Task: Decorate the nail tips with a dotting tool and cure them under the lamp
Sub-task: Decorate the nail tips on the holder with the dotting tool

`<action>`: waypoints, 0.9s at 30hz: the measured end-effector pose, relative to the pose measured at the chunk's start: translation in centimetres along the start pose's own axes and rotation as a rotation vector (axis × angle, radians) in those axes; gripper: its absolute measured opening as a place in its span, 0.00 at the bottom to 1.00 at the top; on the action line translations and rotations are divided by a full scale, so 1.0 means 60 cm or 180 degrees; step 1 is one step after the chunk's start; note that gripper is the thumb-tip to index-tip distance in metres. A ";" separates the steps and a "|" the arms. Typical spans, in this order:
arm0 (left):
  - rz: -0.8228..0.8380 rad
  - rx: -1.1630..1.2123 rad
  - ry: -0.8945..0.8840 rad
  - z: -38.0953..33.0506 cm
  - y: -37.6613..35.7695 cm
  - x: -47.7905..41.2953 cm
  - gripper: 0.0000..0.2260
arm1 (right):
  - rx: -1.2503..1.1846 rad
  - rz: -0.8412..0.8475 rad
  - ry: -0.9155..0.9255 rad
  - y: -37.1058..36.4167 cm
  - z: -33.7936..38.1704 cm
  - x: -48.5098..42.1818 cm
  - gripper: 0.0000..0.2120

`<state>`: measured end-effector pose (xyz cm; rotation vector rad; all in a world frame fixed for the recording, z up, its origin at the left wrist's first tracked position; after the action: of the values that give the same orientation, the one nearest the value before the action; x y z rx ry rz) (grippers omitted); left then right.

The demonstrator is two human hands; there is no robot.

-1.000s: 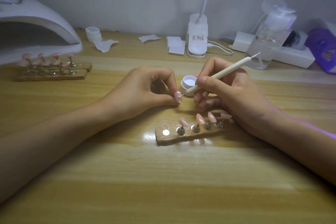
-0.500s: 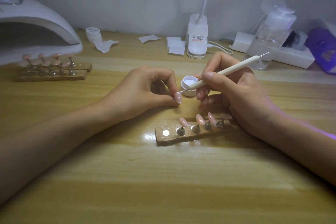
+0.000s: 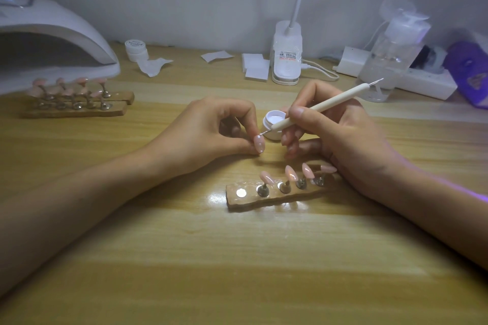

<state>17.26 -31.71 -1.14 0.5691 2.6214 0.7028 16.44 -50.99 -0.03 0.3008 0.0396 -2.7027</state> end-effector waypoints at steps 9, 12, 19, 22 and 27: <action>-0.0020 -0.0050 -0.0014 -0.001 0.000 0.000 0.07 | 0.0062 -0.0001 -0.0032 0.002 -0.003 -0.001 0.08; -0.0014 -0.0036 -0.0007 -0.001 0.000 0.000 0.07 | 0.0095 -0.0013 -0.0042 0.003 -0.003 -0.001 0.08; 0.0004 0.0024 -0.0001 0.000 0.001 0.000 0.08 | 0.0139 -0.0032 -0.0072 0.002 -0.002 -0.001 0.07; 0.0003 -0.0008 -0.0004 0.000 0.000 0.000 0.07 | 0.0150 -0.0032 -0.0070 0.002 -0.002 -0.001 0.08; -0.0015 -0.0022 0.0005 -0.001 0.000 -0.001 0.07 | 0.0116 -0.0001 -0.0055 0.003 -0.003 -0.001 0.08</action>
<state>17.26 -31.76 -1.07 0.5603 2.6201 0.7108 16.57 -51.10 -0.17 0.2882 -0.0148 -2.7085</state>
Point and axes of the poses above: each hand's wrist, its own x-axis away from the middle knuckle, its own y-axis out of the back of the hand, z = x × y, the point moved 2 cm from there along -x, towards the middle knuckle
